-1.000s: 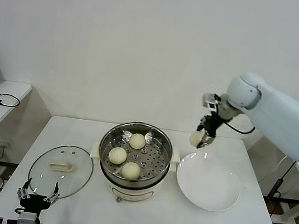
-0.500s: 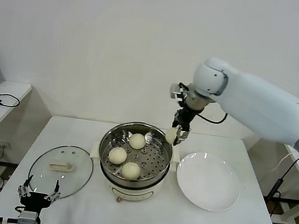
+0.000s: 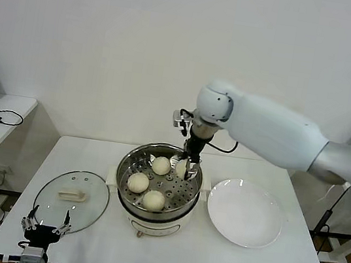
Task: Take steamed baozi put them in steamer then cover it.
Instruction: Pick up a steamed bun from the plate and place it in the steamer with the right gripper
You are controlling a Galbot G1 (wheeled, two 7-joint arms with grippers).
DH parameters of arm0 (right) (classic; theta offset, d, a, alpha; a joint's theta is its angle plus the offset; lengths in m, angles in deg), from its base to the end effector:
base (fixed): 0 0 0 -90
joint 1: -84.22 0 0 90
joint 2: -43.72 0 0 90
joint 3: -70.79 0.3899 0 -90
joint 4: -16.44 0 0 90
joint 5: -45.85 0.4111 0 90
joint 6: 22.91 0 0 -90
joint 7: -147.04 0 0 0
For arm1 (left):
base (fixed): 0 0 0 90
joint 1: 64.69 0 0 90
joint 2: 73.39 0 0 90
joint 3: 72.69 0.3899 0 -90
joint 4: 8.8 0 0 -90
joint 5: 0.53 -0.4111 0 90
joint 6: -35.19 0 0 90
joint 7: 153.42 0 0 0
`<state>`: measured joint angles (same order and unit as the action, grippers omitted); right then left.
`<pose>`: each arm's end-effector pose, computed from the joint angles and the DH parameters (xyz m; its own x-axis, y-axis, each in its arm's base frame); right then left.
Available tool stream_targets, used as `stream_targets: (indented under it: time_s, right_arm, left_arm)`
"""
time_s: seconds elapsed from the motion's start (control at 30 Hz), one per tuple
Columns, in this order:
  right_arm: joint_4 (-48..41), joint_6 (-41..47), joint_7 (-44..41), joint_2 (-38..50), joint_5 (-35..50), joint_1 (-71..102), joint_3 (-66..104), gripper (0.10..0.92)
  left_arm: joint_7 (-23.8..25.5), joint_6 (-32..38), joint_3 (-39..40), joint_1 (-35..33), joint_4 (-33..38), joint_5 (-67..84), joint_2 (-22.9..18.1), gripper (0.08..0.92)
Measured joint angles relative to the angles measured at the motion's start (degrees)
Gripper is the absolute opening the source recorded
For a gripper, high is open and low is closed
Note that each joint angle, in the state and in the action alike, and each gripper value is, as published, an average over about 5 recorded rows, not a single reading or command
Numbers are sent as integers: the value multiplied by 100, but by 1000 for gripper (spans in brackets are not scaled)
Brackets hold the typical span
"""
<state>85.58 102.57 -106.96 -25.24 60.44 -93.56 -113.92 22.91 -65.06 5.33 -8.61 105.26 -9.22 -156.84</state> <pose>0.6363 0.1648 -0.0562 -0.0177 -0.1502 0.9885 -0.9819 -0.1837 -0.0455 0.1864 0.1028 -0.3808 -0.9236 -0.2580 0.2835 -0.1425 0.9176 0.3711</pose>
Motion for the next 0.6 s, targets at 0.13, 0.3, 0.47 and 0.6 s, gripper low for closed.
stream_targets:
  time_s: [0.13,0.3,0.47,0.6]
  right_arm:
    - [-147,-8,49,-130,-158,267,113,645]
    - [-280,-19,88,-189,-340,540,227,645]
    - [-319,-3,150,-181,-456,728,312,695]
    - [-331,29,239,-151,-496,827,412,790]
  left_arm:
    - [-4,27,-1,-17,1,7,-1,823]
    - [-3,36,6,-26,16,8,-20,823]
    - [1,44,34,-21,22,8,-35,823]
    - [-14,82,42,-20,25,23,-48,823]
